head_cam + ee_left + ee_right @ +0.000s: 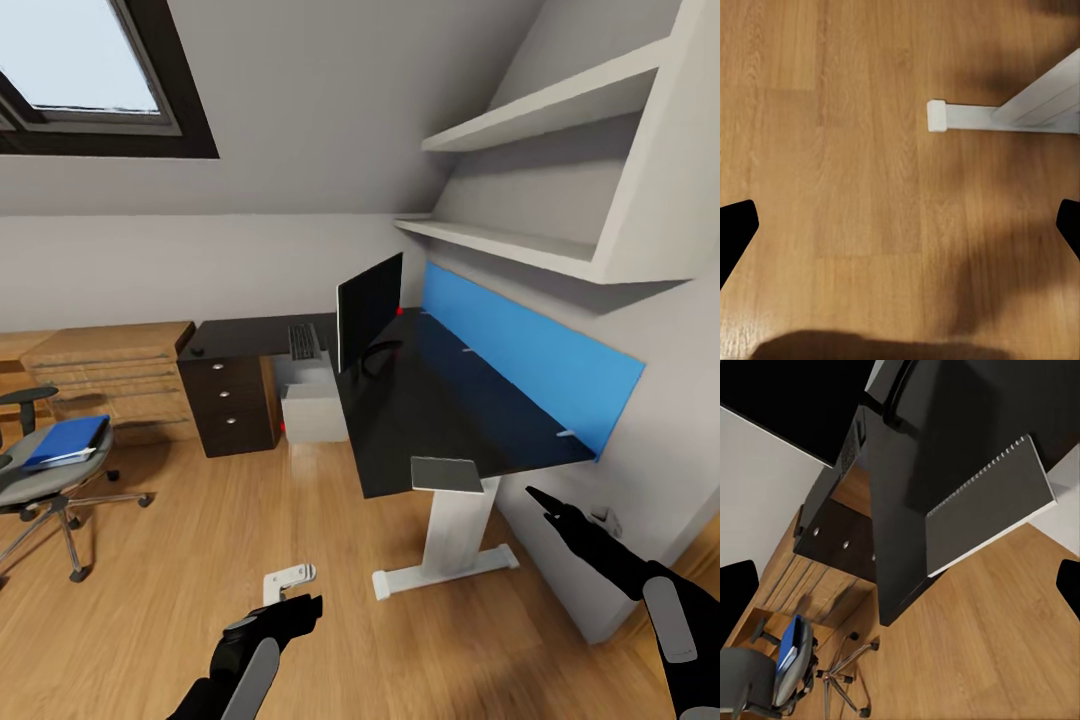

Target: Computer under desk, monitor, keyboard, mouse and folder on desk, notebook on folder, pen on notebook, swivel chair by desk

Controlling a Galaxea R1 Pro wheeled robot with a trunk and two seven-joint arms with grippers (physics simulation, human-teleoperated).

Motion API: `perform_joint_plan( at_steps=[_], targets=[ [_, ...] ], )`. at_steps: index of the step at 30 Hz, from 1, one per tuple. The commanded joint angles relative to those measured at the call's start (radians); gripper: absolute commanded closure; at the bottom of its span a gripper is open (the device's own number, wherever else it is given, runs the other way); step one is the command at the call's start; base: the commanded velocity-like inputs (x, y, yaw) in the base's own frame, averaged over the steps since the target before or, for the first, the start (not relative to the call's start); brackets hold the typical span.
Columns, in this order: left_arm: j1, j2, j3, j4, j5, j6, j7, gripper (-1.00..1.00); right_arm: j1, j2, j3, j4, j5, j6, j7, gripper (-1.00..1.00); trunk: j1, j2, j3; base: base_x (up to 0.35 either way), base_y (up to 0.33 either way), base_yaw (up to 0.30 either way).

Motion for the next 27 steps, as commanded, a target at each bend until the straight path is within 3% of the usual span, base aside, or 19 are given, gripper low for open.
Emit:
perform_joint_plan(
  at_steps=[1, 23, 27],
  targets=[
    [-0.001, 0.0, -0.002, 0.001, 0.01, 0.001, 0.01, -1.0, -0.001, 0.0, -0.002, 0.0, -0.004, 0.007, 0.001, -1.0, 0.004, -0.008, -0.004, 0.0, 0.0, 0.0],
    [-0.001, 0.0, -0.002, 0.006, 0.01, 0.002, 0.011, -1.0, -0.001, 0.003, -0.002, 0.006, -0.004, 0.01, -0.004, -1.0, 0.088, -0.162, -0.073, 0.0, 0.0, 0.0],
    [-0.001, 0.0, -0.002, 0.008, 0.01, 0.001, 0.011, -1.0, -0.001, 0.001, -0.002, 0.054, -0.006, 0.024, -0.011, -1.0, 0.104, -0.19, -0.086, 0.0, 0.0, 0.0]
  ],
)
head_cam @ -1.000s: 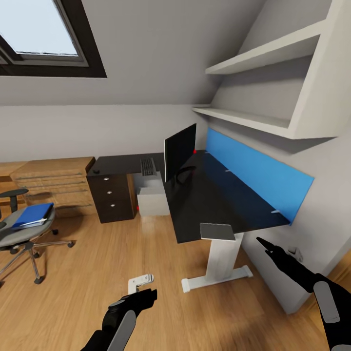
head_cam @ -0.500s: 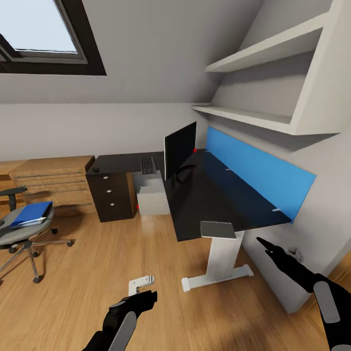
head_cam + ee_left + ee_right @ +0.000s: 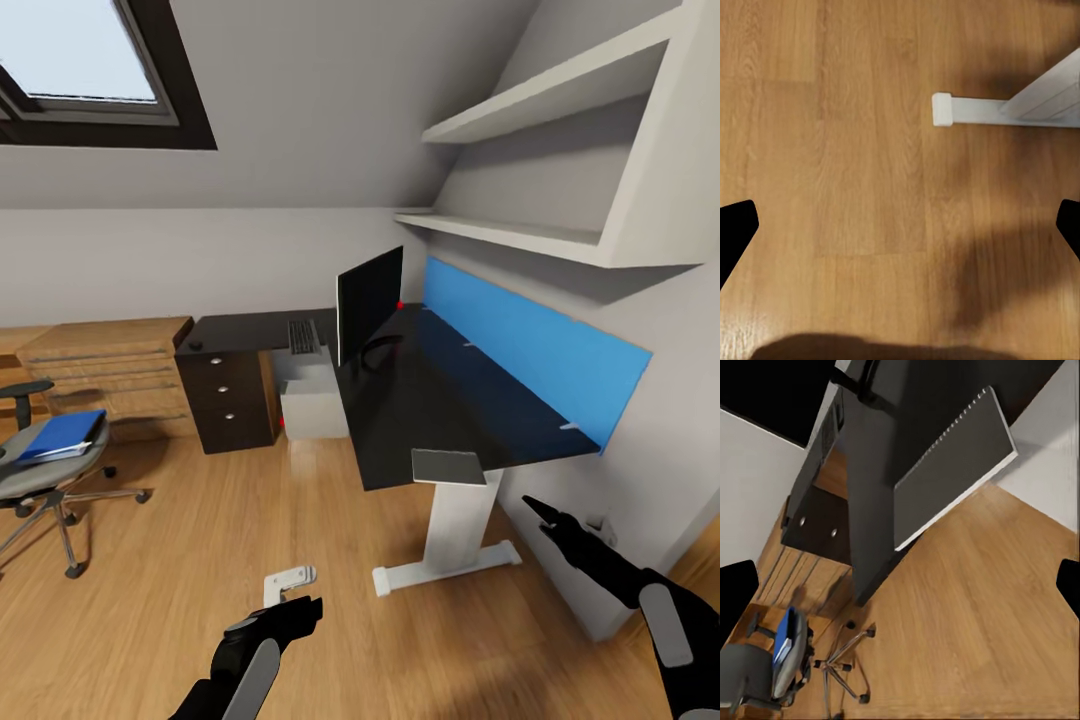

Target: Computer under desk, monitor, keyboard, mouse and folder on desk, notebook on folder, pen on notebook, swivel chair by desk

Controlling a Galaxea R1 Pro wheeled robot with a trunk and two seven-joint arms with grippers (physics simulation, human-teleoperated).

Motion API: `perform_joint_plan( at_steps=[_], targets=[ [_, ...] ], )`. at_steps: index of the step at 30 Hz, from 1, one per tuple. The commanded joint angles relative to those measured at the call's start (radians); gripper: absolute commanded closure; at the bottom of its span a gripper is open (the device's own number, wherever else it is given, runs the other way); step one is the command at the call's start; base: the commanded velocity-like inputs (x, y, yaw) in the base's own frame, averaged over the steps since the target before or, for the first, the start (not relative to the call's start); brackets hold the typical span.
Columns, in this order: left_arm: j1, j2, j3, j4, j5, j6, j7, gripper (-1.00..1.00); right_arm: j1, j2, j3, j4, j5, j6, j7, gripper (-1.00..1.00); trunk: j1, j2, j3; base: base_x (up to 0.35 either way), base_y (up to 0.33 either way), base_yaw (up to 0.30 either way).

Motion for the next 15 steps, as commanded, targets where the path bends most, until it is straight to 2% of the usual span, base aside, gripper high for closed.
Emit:
perform_joint_plan(
  at_steps=[1, 7, 10, 15],
  targets=[
    [-0.001, 0.0, -0.001, -0.001, 0.011, 0.001, 0.01, -1.0, -0.001, -0.001, -0.002, 0.014, -0.007, 0.014, 0.001, -1.0, 0.004, -0.008, -0.004, 0.0, 0.0, 0.0],
    [-0.001, 0.0, -0.002, 0.002, 0.011, 0.001, 0.01, -1.0, -0.034, -0.004, -0.002, 0.104, -0.061, 0.09, -0.006, -1.0, 0.027, -0.05, -0.023, 0.0, 0.0, 0.0],
    [-0.001, -0.001, -0.004, 0.012, 0.011, 0.001, 0.01, -1.0, -0.07, -0.007, -0.002, 0.17, -0.117, 0.132, -0.009, -1.0, 0.038, -0.071, -0.033, 0.0, 0.0, 0.0],
    [-0.001, -0.001, -0.005, 0.017, 0.01, 0.001, 0.01, -1.0, -0.1, -0.03, -0.002, 0.234, -0.14, 0.152, -0.01, -1.0, 0.058, -0.106, -0.048, 0.0, 0.0, 0.0]
  ],
)
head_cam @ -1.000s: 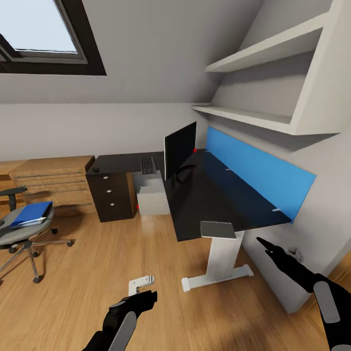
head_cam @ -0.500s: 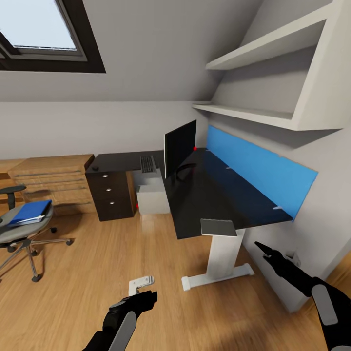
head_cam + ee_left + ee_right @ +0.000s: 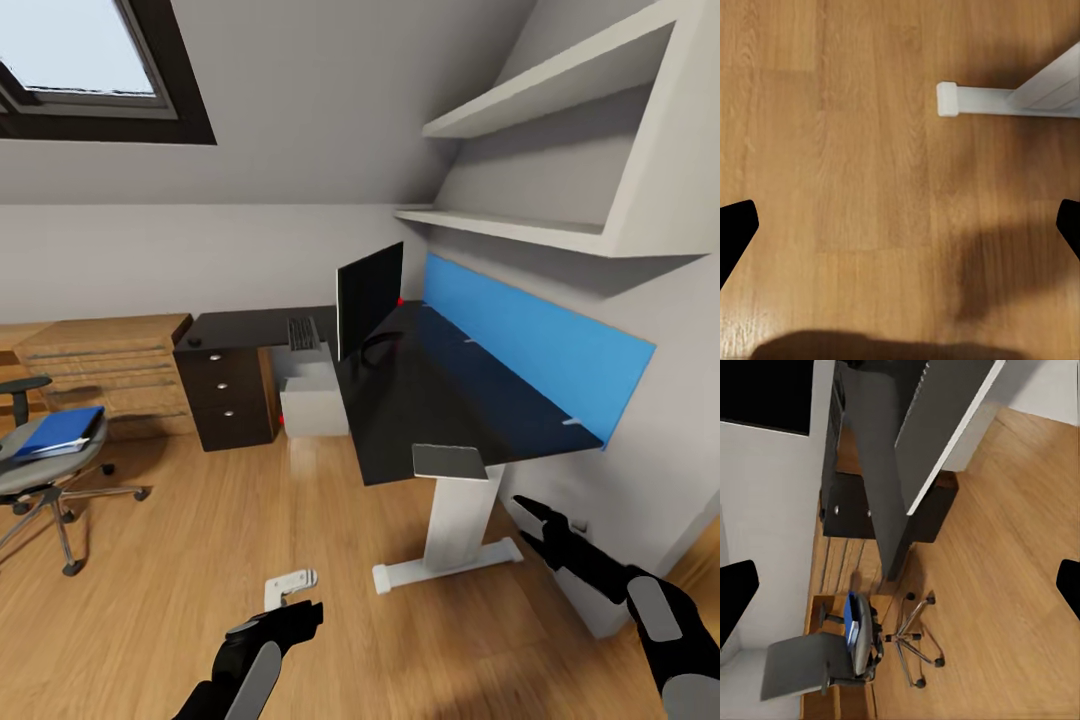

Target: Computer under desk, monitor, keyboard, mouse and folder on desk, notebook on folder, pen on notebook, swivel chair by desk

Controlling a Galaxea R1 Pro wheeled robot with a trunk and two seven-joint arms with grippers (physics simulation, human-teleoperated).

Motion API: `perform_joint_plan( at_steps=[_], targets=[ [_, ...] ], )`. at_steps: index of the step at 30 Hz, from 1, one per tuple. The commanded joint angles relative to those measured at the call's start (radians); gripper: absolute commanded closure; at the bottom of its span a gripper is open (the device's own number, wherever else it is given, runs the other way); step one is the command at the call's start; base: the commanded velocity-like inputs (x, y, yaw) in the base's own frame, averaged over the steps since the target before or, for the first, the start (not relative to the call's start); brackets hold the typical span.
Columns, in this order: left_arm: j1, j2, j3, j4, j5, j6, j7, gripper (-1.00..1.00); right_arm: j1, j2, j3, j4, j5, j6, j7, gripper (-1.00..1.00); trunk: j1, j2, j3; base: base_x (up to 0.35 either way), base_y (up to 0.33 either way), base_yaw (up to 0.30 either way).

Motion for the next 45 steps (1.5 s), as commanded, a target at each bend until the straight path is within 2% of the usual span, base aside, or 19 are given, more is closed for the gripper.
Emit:
perform_joint_plan(
  at_steps=[1, 2, 3, 8, 13, 15, 16, 19, 22, 27, 30, 32, 34, 35, 38, 45],
  targets=[
    [-0.001, 0.0, -0.002, 0.0, 0.01, 0.001, 0.01, -1.0, -0.02, -0.018, -0.003, 0.037, -0.003, 0.01, 0.002, -1.0, 0.004, -0.008, -0.004, 0.0, 0.0, 0.0],
    [-0.001, 0.0, -0.002, 0.0, 0.01, 0.002, 0.01, -1.0, -0.031, -0.028, -0.003, 0.059, -0.005, 0.011, 0.002, -1.0, 0.008, -0.015, -0.007, 0.0, 0.0, 0.0],
    [-0.001, 0.0, -0.002, 0.002, 0.011, 0.002, 0.01, -1.0, -0.088, -0.078, -0.002, 0.194, -0.007, 0.009, 0.002, -1.0, 0.012, -0.022, -0.011, 0.0, 0.0, 0.0],
    [-0.001, 0.0, -0.002, 0.003, 0.011, 0.002, 0.01, -1.0, -0.154, -0.117, -0.002, 0.332, -0.007, -0.023, -0.021, -1.0, 0.031, -0.057, -0.026, 0.0, 0.0, 0.0],
    [-0.001, -0.001, -0.003, 0.006, 0.011, 0.002, 0.01, -1.0, -0.18, -0.128, -0.003, 0.384, -0.008, -0.086, -0.107, -1.0, 0.05, -0.092, -0.042, 0.0, 0.0, 0.0],
    [-0.001, -0.001, -0.003, 0.009, 0.011, 0.002, 0.01, -1.0, -0.185, -0.13, -0.003, 0.394, -0.009, -0.111, -0.151, -1.0, 0.058, -0.106, -0.048, 0.0, 0.0, 0.0],
    [-0.001, 0.0, -0.004, 0.012, 0.011, 0.001, 0.01, -1.0, -0.188, -0.13, -0.003, 0.399, -0.01, -0.138, -0.197, -1.0, 0.061, -0.113, -0.051, 0.0, 0.0, 0.0],
    [-0.001, -0.001, -0.004, 0.015, 0.01, 0.001, 0.01, -1.0, -0.191, -0.13, -0.004, 0.404, -0.013, -0.172, -0.254, -1.0, 0.073, -0.134, -0.061, 0.0, 0.0, 0.0],
    [-0.001, -0.001, -0.005, 0.016, 0.01, 0.002, 0.01, -1.0, -0.193, -0.129, -0.004, 0.407, -0.015, -0.194, -0.289, -1.0, 0.084, -0.155, -0.07, 0.0, 0.0, 0.0],
    [-0.001, -0.001, -0.005, 0.02, 0.011, 0.002, 0.01, -1.0, -0.193, -0.126, -0.005, 0.405, -0.017, -0.206, -0.302, -1.0, 0.104, -0.19, -0.086, 0.0, 0.0, 0.0],
    [-0.001, -0.001, -0.005, 0.021, 0.01, 0.001, 0.01, -1.0, -0.194, -0.126, -0.006, 0.404, -0.02, -0.208, -0.276, -1.0, 0.115, -0.211, -0.095, 0.0, 0.0, 0.0],
    [-0.001, -0.001, -0.005, 0.021, 0.01, 0.001, 0.01, -1.0, -0.194, -0.124, -0.01, 0.406, -0.046, -0.208, -0.175, -1.0, 0.123, -0.225, -0.101, 0.0, 0.0, 0.0],
    [-0.001, -0.001, -0.005, 0.021, 0.01, 0.001, 0.01, -1.0, -0.194, -0.123, -0.01, 0.407, -0.057, -0.205, -0.125, -1.0, 0.13, -0.239, -0.108, 0.0, 0.0, 0.0],
    [-0.001, -0.001, -0.005, 0.022, 0.009, 0.001, 0.01, -1.0, -0.194, -0.122, -0.01, 0.408, -0.066, -0.194, -0.054, -1.0, 0.134, -0.246, -0.111, 0.0, 0.0, 0.0],
    [-0.001, -0.001, -0.005, 0.022, 0.01, 0.002, 0.01, -1.0, -0.194, -0.122, -0.01, 0.408, -0.073, -0.175, 0.037, -1.0, 0.146, -0.267, -0.12, 0.0, 0.0, 0.0],
    [-0.001, -0.001, -0.005, 0.022, 0.009, 0.001, 0.01, -1.0, -0.193, -0.123, -0.008, 0.405, -0.075, -0.148, 0.078, -1.0, 0.173, -0.316, -0.142, 0.0, 0.0, 0.0]
  ],
)
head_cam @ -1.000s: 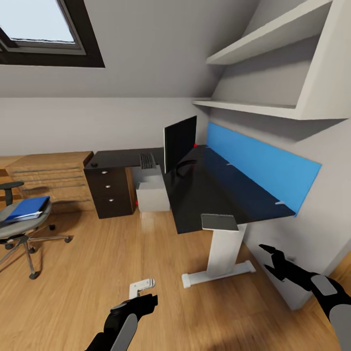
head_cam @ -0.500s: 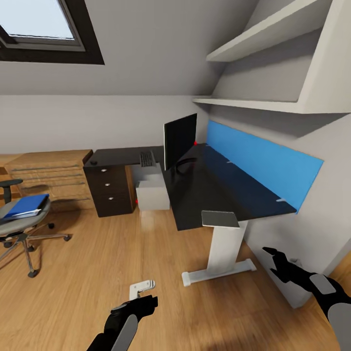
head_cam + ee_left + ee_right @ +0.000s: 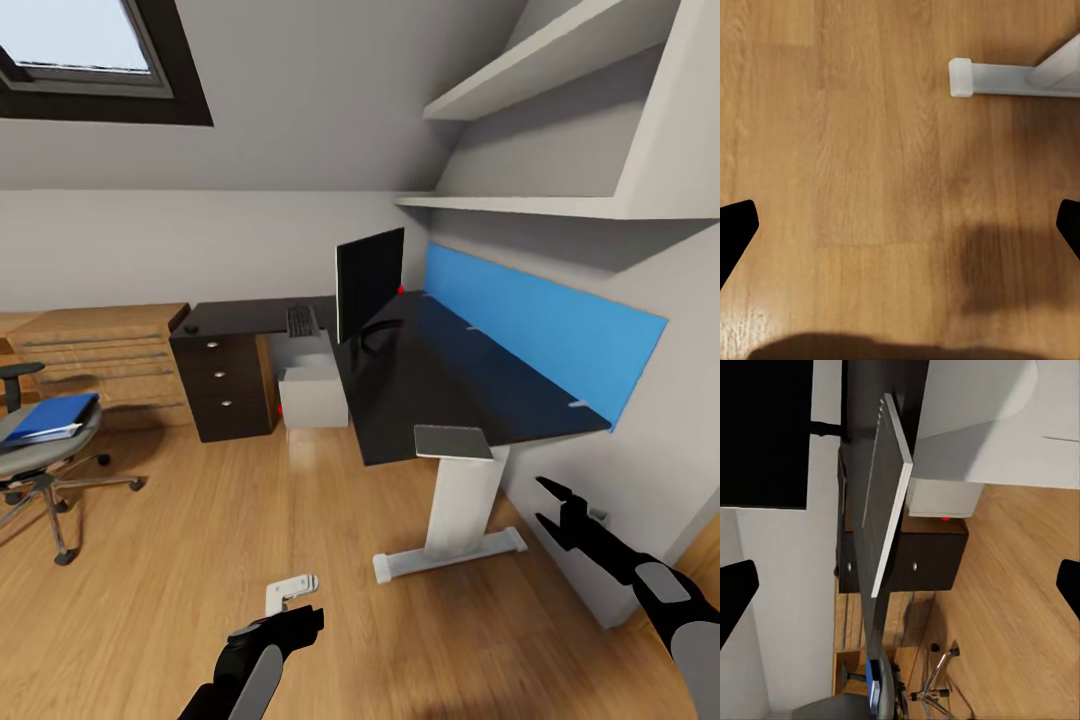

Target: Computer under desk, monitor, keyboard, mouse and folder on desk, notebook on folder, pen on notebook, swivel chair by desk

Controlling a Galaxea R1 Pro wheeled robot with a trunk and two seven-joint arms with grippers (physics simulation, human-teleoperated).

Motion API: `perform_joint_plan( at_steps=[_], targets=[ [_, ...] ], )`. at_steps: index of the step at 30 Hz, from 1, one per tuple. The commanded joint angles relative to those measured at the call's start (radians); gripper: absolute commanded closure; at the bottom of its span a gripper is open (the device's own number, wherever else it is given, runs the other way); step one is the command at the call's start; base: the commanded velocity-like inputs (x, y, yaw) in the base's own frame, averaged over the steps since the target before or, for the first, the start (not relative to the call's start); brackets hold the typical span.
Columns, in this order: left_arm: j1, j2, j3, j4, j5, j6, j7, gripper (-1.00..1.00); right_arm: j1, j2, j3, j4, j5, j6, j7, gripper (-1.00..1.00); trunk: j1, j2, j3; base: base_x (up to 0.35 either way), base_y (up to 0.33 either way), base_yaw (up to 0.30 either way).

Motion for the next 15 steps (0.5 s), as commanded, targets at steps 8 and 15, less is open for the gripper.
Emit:
perform_joint_plan(
  at_steps=[8, 15],
  targets=[
    [-0.001, 0.0, 0.0, -0.001, 0.01, 0.001, 0.01, -1.0, 0.0, -0.001, 0.003, 0.0, 0.003, 0.008, 0.049, -1.0, 0.031, -0.057, -0.026, 0.0, 0.0, 0.0],
    [-0.001, 0.0, 0.0, -0.001, 0.01, 0.002, 0.01, -1.0, 0.0, 0.0, 0.003, 0.002, 0.004, 0.007, 0.055, -1.0, 0.058, -0.106, -0.048, 0.0, 0.0, 0.0]
  ],
)
